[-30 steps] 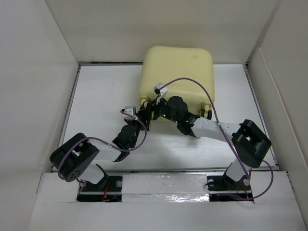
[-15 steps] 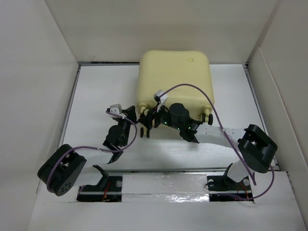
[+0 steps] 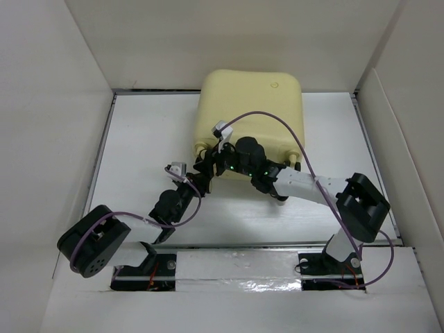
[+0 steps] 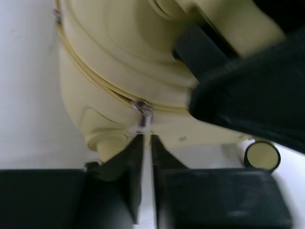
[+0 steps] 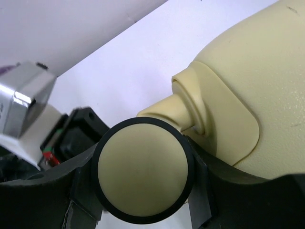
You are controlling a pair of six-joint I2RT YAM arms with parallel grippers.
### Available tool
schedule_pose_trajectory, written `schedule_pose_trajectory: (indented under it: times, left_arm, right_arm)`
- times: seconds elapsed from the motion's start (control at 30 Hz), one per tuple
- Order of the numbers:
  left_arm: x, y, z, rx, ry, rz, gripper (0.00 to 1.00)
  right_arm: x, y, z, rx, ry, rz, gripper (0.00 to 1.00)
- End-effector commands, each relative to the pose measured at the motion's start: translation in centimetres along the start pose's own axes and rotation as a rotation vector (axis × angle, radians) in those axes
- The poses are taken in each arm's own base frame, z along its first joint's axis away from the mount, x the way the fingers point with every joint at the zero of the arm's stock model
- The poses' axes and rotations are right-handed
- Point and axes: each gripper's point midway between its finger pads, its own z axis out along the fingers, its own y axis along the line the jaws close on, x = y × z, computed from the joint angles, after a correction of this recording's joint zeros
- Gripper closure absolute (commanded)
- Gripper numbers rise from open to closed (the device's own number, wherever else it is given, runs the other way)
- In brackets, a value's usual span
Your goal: Pack the luggage
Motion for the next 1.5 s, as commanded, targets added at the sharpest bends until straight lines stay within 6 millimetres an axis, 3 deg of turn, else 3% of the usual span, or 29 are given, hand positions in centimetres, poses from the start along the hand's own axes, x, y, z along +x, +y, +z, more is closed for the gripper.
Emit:
schedule_pose_trajectory:
  times: [0.0,0.13,0.3,0.33,0.43,0.67,0.87,1.1,1.33,1.47]
  left_arm:
    - [-2.7,-4.0,0.9,0.165,-0.075,-0.033,0.84]
    - [-3.2,-4.0,1.3,0.132,-0.111,-0.036,0.68]
    - [-4.7,-3.1,2.2,0.056,-0.172,-0.042,0.63]
    - [-5.9,-2.6,2.8,0.014,-0.228,-0.046,0.64]
    - [-6.8,-2.6,2.9,0.003,-0.263,-0.06,0.66]
    - [-8.4,-1.8,2.7,-0.06,-0.317,-0.052,0.68]
    - [-10.3,-2.7,2.4,-0.025,-0.368,-0.041,0.69]
    - [-13.0,-3.3,2.0,-0.019,-0.455,-0.06,0.76]
    - [-13.3,-4.9,3.4,0.035,-0.471,-0.057,0.78]
    - [-13.7,-4.8,3.0,0.033,-0.491,-0.065,0.96]
  right_arm:
    - [-10.9,5.1,-0.6,-0.201,-0.28,-0.004,1.0]
    - [-10.6,5.2,-0.4,-0.21,-0.272,0.0,1.0]
    - [-9.6,5.5,-0.6,-0.219,-0.259,0.013,1.0]
    - [-9.0,6.7,-0.7,-0.253,-0.255,0.019,1.0]
    - [-8.6,7.7,-0.7,-0.27,-0.248,0.02,1.0]
    - [-8.2,7.7,-0.8,-0.273,-0.244,0.023,1.0]
    - [-7.6,8.0,-1.0,-0.275,-0.239,0.027,1.0]
    - [-6.4,8.5,-1.1,-0.297,-0.223,0.046,1.0]
    - [-6.2,9.0,-1.2,-0.304,-0.213,0.041,1.0]
    - [-6.0,9.5,-1.3,-0.316,-0.208,0.037,1.0]
